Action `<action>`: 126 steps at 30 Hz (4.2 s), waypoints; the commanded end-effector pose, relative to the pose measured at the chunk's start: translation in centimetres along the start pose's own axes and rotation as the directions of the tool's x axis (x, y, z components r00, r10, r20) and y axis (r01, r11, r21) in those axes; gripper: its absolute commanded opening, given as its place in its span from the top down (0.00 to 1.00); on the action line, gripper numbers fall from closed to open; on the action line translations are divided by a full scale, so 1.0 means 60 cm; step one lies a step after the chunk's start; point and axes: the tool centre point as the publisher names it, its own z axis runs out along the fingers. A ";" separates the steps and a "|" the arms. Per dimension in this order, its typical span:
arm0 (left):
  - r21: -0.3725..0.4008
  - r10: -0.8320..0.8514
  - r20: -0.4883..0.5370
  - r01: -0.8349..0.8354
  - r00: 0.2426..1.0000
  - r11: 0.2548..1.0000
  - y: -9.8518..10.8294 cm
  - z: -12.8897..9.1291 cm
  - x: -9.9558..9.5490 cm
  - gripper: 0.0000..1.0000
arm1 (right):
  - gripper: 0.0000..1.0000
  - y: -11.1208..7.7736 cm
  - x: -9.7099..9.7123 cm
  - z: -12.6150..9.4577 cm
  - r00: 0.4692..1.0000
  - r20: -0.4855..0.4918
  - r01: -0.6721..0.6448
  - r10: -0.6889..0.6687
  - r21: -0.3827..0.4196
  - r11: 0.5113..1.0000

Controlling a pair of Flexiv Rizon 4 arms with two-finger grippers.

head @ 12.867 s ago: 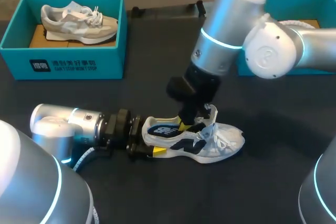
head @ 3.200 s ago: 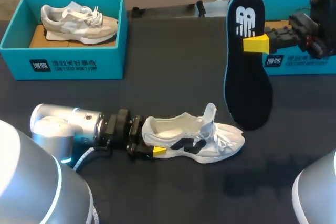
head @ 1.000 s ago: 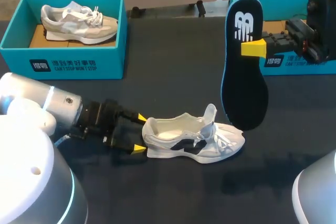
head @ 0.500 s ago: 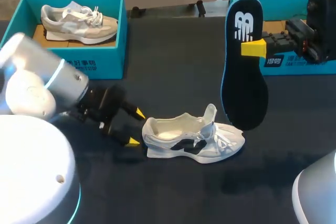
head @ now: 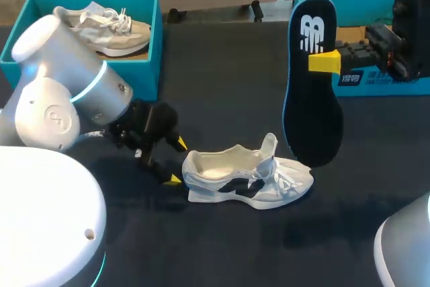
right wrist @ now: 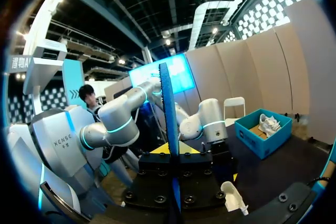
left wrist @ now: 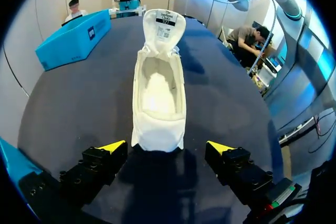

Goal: Take the shoe out of the shoebox, open the shoe tongue, remove and reinsert the insole, then place the shoe into the shoebox

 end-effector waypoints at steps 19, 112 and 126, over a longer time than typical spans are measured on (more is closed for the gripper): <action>-0.400 -0.011 0.059 0.034 0.998 0.916 -0.032 -0.020 0.010 0.00 | 1.00 0.000 -0.002 0.002 1.000 0.000 -0.001 0.001 0.000 1.000; -0.417 0.146 0.061 -0.108 0.987 0.902 -0.146 0.079 -0.080 1.00 | 1.00 0.000 -0.002 0.002 1.000 0.000 -0.001 0.001 0.000 1.000; -0.350 0.712 -0.178 -0.720 0.679 0.599 -0.182 -0.014 -0.081 1.00 | 1.00 0.000 -0.002 0.002 1.000 0.000 -0.001 0.001 0.000 1.000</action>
